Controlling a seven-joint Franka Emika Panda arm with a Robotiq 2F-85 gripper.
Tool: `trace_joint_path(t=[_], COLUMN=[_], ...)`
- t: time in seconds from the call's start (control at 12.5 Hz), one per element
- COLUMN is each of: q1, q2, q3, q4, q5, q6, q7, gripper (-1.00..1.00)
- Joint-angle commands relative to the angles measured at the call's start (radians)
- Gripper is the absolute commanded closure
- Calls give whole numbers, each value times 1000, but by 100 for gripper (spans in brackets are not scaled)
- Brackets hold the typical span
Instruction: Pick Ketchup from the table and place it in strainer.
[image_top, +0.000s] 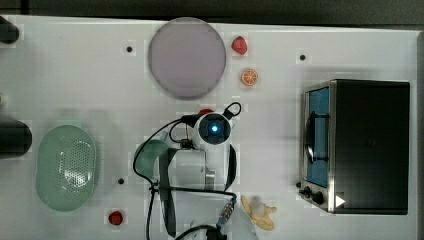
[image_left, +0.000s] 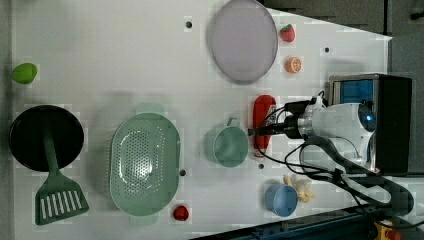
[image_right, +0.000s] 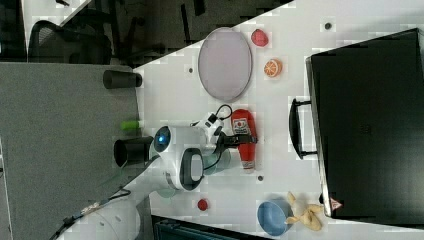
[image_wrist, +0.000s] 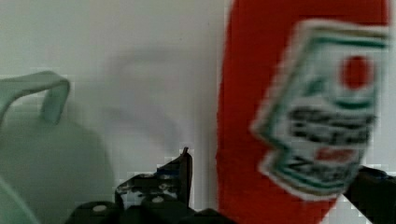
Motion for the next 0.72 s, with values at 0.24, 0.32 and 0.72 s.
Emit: trace_joint_path(t=[0.24, 0.32, 0.72], q1=[6, 6, 11], q2=[-31, -44, -236], q3=[0, -1, 10], q4=[4, 2, 13], q5=[-4, -3, -3], q6=[75, 72, -7], q7=[-28, -22, 91], gripper=[-25, -25, -25])
